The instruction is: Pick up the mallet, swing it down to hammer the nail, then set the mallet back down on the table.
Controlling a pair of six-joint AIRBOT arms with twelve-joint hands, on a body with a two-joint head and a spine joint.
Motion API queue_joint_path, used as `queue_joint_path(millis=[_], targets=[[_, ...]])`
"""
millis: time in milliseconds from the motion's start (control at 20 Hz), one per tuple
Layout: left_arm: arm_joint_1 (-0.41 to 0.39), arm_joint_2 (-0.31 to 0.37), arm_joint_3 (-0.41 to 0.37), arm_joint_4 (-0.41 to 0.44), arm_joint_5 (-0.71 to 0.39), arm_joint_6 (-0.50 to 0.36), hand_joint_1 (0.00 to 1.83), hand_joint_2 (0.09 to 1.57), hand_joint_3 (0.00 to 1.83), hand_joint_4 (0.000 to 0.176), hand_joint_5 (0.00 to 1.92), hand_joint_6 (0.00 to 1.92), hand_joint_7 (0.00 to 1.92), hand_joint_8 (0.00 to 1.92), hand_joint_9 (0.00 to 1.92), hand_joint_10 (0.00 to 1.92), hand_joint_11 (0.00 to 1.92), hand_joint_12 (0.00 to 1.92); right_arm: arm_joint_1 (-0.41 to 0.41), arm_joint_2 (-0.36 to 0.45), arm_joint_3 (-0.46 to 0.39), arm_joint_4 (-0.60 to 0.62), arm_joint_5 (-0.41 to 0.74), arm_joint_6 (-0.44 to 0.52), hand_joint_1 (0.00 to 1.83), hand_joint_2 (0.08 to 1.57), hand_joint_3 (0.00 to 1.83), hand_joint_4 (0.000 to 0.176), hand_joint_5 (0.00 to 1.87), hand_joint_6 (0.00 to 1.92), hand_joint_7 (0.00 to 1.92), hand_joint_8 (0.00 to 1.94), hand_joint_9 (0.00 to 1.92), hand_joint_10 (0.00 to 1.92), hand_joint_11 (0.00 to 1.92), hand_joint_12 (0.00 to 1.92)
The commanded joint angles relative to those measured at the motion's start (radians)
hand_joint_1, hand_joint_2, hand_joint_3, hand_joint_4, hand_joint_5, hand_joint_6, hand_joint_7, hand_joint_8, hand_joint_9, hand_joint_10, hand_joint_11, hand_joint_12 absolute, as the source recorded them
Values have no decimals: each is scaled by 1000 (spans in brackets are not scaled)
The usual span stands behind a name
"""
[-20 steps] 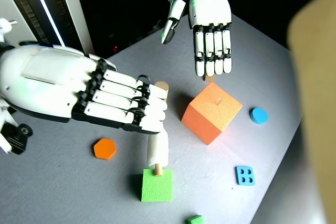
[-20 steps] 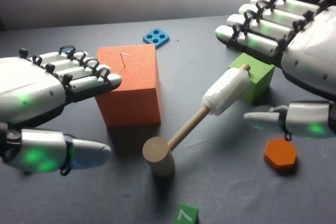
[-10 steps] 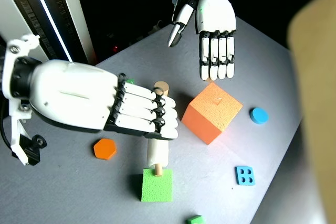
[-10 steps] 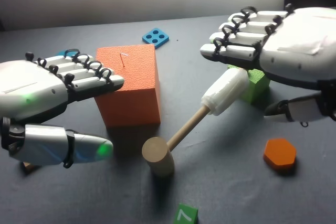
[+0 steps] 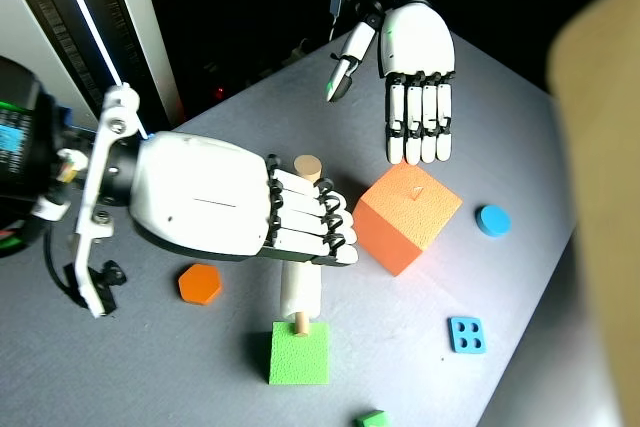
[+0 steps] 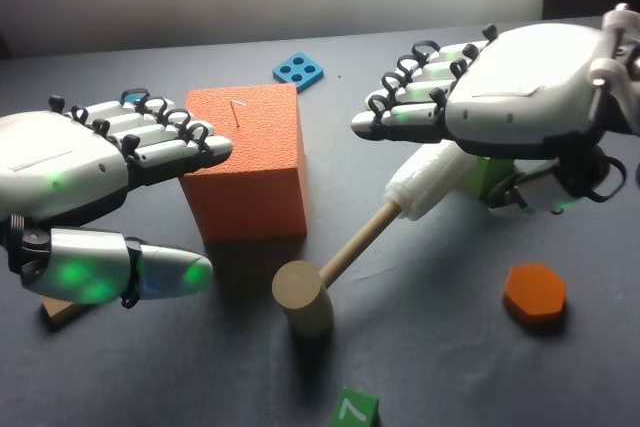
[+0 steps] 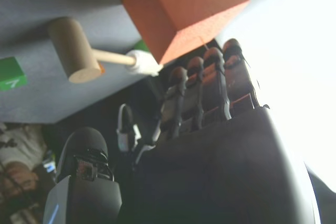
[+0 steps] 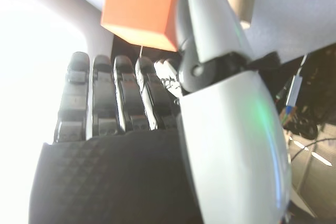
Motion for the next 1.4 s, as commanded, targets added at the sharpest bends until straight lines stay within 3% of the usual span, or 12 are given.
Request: queue_joint_path(millis=[0, 150, 500, 550, 650, 700, 750, 800, 900, 1350], targets=[[-6, -1, 8, -21, -105, -3, 0, 1179, 3, 0, 103, 11, 92, 12, 65, 12, 52, 27, 7, 0, 10, 5, 78, 9, 1314, 1028, 0, 0, 72, 5, 63, 2, 25, 2, 0, 223], [-6, -15, 18, -22, -105, -7, 0, 1184, 5, 0, 72, 0, 66, 0, 41, 0, 12, 12, 11, -29, 55, 6, 104, 44, 1275, 1039, 2, 0, 82, 5, 64, 2, 26, 1, 0, 300], [-5, -41, 39, -22, -101, -5, 0, 1187, 2, 0, 88, 5, 89, 8, 57, 5, 23, 21, 23, -82, 110, 1, 14, 162, 1259, 1050, 2, 0, 79, 8, 54, 6, 19, 2, 0, 199], [-5, -43, 41, -22, -100, -4, 0, 1187, 2, 0, 88, 5, 89, 8, 57, 5, 23, 21, 23, -86, 110, -73, 12, 220, 1259, 1050, 2, 0, 79, 8, 54, 6, 19, 2, 0, 199], [-5, -50, 49, -22, -99, -4, 0, 1189, 3, 0, 90, 5, 89, 7, 60, 6, 30, 25, 26, -97, 111, -355, -24, 517, 1254, 1046, 0, 0, 80, 6, 49, 3, 23, 3, 0, 237], [-5, -53, 53, -22, -98, -4, 0, 1198, 6, 0, 106, 10, 100, 10, 70, 9, 33, 28, 27, -102, 112, -468, -34, 626, 1238, 1031, 0, 0, 88, 4, 72, 4, 52, 9, 0, 359], [-5, -57, 57, -22, -97, -4, 0, 1195, 4, 0, 71, 1, 64, 1, 42, 1, 6, 15, 24, -106, 112, -531, -26, 669, 1228, 1035, 0, 0, 80, 0, 64, 0, 44, 4, 0, 362], [-5, -61, 61, -22, -96, -4, 0, 1195, 3, 0, 88, 9, 88, 12, 62, 10, 25, 24, 21, -109, 112, -544, -17, 670, 1236, 1033, 0, 0, 80, 1, 66, 1, 43, 4, 0, 355], [-5, -67, 67, -22, -94, -4, 0, 1198, 4, 0, 86, 7, 90, 11, 58, 7, 25, 26, 19, -120, 119, -548, -17, 670, 1227, 995, 0, 0, 149, 4, 135, 3, 122, 9, 0, 537], [11, -71, 69, -22, -98, -9, 0, 1205, 6, 0, 115, 8, 112, 7, 77, 6, 29, 42, -15, -205, 199, -553, -16, 640, 1229, 990, 0, 0, 155, 0, 140, 0, 130, 2, 0, 560]])
